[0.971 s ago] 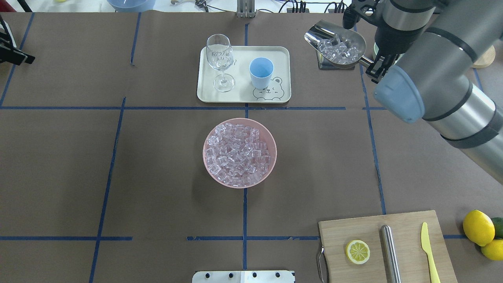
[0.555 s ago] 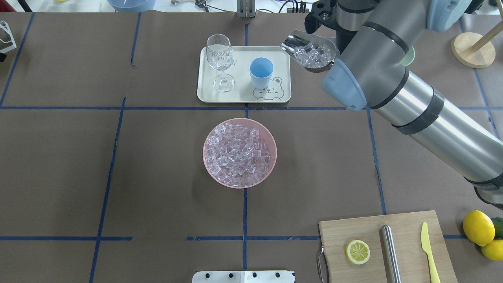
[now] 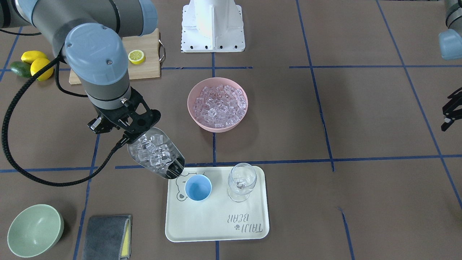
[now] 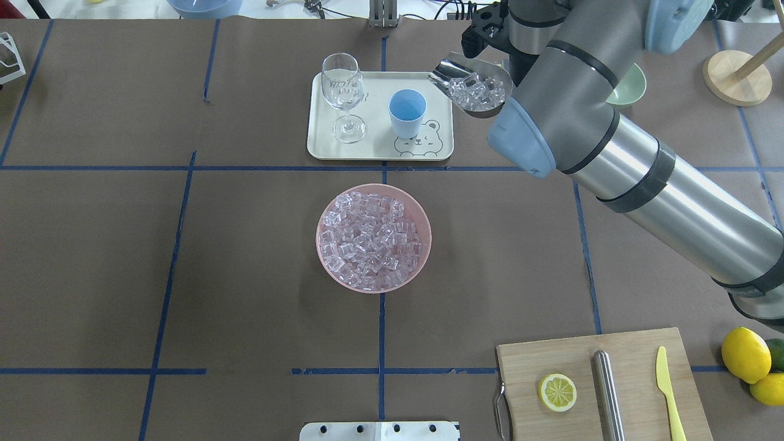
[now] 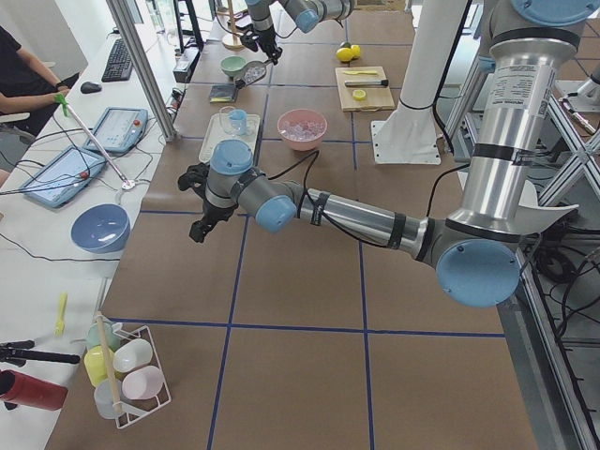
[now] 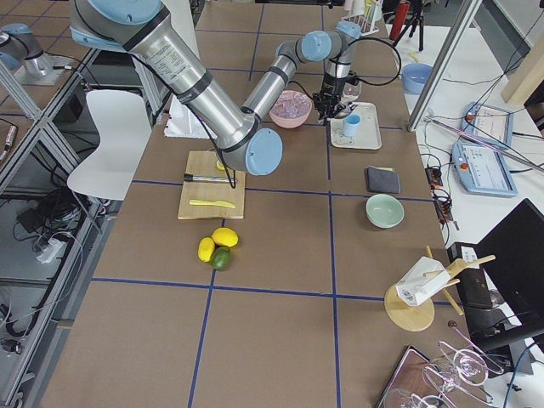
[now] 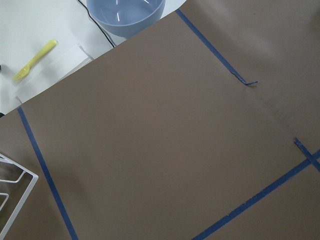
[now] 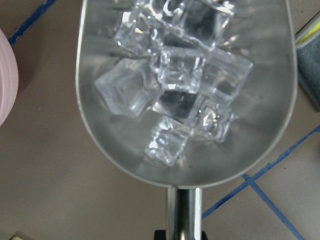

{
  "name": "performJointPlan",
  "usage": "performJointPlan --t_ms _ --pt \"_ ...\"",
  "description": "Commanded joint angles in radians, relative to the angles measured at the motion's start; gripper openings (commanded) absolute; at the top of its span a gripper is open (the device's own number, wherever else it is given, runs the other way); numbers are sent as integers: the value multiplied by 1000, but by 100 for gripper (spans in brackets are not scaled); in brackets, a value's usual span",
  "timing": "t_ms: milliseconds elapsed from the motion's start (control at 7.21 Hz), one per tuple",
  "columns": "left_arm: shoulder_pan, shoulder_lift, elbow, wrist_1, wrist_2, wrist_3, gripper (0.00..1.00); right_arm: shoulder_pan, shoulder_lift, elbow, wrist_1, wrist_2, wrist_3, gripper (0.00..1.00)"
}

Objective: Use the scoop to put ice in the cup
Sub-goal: 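Move the scoop over the small blue cup with the right gripper, then tilt the scoop to pour ice into the blue cup with the right gripper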

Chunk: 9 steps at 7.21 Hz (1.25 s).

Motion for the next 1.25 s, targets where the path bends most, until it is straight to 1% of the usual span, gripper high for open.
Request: performJointPlan --t_ms 0,139,278,416,694,971,1110 --pt "-7 0 -43 96 -2 -1 100 -31 10 -31 -30 -1 2 0" --pt "-22 -14 -81 182 -2 0 100 -34 39 -85 -51 -1 2 0" --pt "-43 -38 -92 231 -4 0 100 -34 69 -125 -52 -2 0 0" --pt "-43 -45 -91 244 -5 0 100 -34 102 -189 -53 -8 -4 0" --pt "-45 -45 -87 244 -48 0 100 -35 158 -275 -55 -28 -10 0" --pt "-45 -52 -80 244 -50 0 100 -47 234 -373 -101 -75 -20 0" --pt "-45 -52 -80 244 -50 0 100 -51 241 -386 -104 -91 -24 0"
